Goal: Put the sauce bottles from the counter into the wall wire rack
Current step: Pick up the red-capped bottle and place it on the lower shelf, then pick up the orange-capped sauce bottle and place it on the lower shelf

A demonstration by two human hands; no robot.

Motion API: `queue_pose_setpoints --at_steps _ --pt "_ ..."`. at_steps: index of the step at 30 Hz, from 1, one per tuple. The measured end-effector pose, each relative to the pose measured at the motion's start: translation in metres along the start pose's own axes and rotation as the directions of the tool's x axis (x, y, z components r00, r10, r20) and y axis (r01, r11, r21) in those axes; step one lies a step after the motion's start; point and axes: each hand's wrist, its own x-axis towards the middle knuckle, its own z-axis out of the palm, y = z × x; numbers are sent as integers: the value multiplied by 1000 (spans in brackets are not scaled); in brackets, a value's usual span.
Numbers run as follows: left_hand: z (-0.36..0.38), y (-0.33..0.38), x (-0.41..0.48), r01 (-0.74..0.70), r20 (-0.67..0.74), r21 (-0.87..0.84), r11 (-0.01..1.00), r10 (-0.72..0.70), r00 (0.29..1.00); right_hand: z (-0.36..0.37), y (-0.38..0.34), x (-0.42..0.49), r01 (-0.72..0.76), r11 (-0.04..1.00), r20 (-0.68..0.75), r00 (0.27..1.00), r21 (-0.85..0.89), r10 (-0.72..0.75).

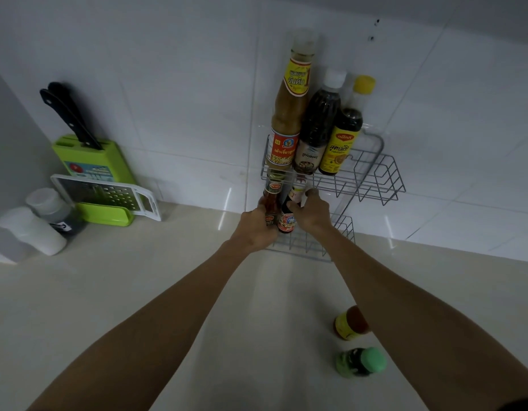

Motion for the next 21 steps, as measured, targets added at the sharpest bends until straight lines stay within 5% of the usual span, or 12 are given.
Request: queue_pose_setpoints --at_steps 12,21 --pt "2 35 -65 -104 46 -46 994 106 993 -38 11 -60 54 996 106 993 -75 -46" --pt "38 49 -105 -114 236 2 993 111 965 -87 30 -131 135 979 116 986 -152 -118"
